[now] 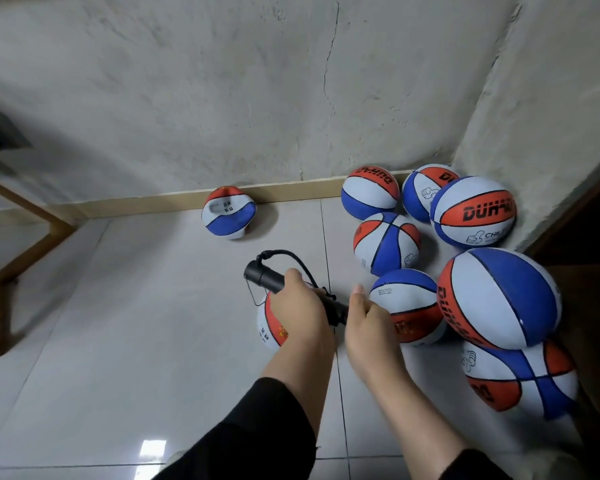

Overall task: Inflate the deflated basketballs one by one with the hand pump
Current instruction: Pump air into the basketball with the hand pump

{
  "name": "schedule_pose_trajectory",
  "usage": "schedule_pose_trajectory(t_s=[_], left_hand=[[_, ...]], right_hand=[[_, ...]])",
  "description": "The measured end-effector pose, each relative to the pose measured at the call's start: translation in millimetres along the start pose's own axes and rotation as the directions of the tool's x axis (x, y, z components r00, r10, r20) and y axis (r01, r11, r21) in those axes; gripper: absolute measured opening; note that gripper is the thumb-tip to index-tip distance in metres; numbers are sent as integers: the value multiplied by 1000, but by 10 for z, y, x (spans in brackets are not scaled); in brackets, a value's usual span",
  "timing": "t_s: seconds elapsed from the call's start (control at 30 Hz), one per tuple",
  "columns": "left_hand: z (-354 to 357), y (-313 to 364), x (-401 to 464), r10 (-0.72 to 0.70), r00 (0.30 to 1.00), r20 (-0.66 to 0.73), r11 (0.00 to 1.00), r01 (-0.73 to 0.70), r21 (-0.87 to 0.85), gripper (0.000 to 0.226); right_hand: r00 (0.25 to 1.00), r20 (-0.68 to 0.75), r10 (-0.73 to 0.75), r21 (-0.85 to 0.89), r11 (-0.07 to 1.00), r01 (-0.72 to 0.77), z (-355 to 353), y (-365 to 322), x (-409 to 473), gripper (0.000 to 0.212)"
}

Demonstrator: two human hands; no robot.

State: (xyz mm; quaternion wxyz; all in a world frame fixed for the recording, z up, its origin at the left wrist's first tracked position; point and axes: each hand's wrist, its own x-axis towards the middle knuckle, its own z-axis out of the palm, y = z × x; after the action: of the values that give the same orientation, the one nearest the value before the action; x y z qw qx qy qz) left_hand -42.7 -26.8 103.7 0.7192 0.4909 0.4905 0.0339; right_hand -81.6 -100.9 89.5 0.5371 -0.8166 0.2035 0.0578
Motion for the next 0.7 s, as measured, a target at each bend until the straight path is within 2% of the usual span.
schedule_pose_trajectory(t_s=[0.1,0.2,0.33,0.5,0.63,0.7], left_hand=[[-38,134,79,-5,1000,21,1000,5,12,24],[-54,215,181,25,999,33,1000,-25,14,18],[-65,298,301,15,1000,28,999,-14,-34,17],[19,185,143,28,999,38,999,-29,33,17],[71,156,-102,79,996,52,993,-83,85,24],[90,153,-140,101,993,59,992,-105,70,19]], right_hand=[[999,40,-31,-19,999,32,65,-12,-79,60],[999,19,-26,55,998,25,-4,22,-112,56],[1000,-5,-13,64,998,13,-118,117,-148,56],[999,-30,32,67,997,-30,-98,95,-102,58],[996,-84,9,83,997,-2,-43,-44,-26,48],[997,-75,33,99,995,-26,-19,-60,0,49]])
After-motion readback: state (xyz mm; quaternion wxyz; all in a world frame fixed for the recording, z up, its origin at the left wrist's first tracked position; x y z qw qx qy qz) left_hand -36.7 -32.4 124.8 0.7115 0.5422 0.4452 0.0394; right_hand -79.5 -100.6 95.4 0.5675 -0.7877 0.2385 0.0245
